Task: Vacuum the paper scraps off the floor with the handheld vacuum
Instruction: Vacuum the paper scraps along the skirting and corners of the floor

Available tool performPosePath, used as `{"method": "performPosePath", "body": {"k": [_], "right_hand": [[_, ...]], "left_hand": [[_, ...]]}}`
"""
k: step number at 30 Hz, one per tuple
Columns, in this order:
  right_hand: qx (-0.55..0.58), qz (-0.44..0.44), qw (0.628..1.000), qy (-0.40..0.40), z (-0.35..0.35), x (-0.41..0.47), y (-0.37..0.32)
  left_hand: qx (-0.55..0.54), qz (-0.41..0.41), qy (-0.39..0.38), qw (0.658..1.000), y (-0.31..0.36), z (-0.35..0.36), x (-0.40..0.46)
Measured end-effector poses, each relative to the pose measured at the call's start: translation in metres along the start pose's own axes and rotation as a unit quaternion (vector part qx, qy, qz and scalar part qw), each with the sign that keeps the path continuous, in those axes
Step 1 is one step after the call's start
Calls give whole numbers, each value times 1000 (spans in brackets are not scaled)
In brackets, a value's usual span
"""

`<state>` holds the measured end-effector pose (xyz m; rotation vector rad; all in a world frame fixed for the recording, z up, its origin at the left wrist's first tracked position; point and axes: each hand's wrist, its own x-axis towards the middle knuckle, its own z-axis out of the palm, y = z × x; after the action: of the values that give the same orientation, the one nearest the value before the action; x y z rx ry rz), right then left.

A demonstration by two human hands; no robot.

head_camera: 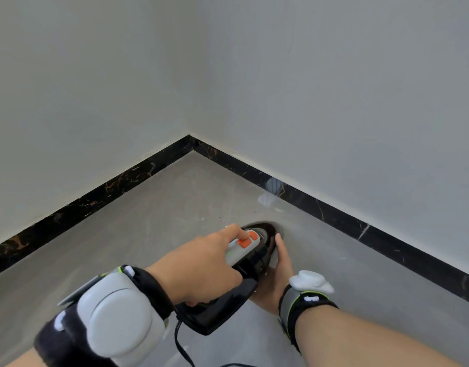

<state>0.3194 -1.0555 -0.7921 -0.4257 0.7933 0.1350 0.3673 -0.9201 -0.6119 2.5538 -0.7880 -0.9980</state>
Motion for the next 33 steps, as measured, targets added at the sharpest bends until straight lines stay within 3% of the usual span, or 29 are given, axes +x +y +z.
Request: {"method": "performPosePath", "body": {"k": [4, 15, 21, 26, 33], "right_hand": [[69, -34, 996, -48, 10, -8, -9], [121, -45, 992, -12, 5, -22, -17], [173, -15, 985, 18, -22, -32, -10], [154, -43, 981, 112, -65, -46, -14], [64, -55, 986, 146, -105, -88, -49]], "left_hand": [[-10, 9, 16, 1000, 4, 11, 19], [-29, 39, 9, 999, 17, 14, 33], [-4, 65, -39, 997, 24, 14, 11], [43, 103, -52, 992, 46, 26, 12], [68, 147, -60, 985, 88, 50, 17]]}}
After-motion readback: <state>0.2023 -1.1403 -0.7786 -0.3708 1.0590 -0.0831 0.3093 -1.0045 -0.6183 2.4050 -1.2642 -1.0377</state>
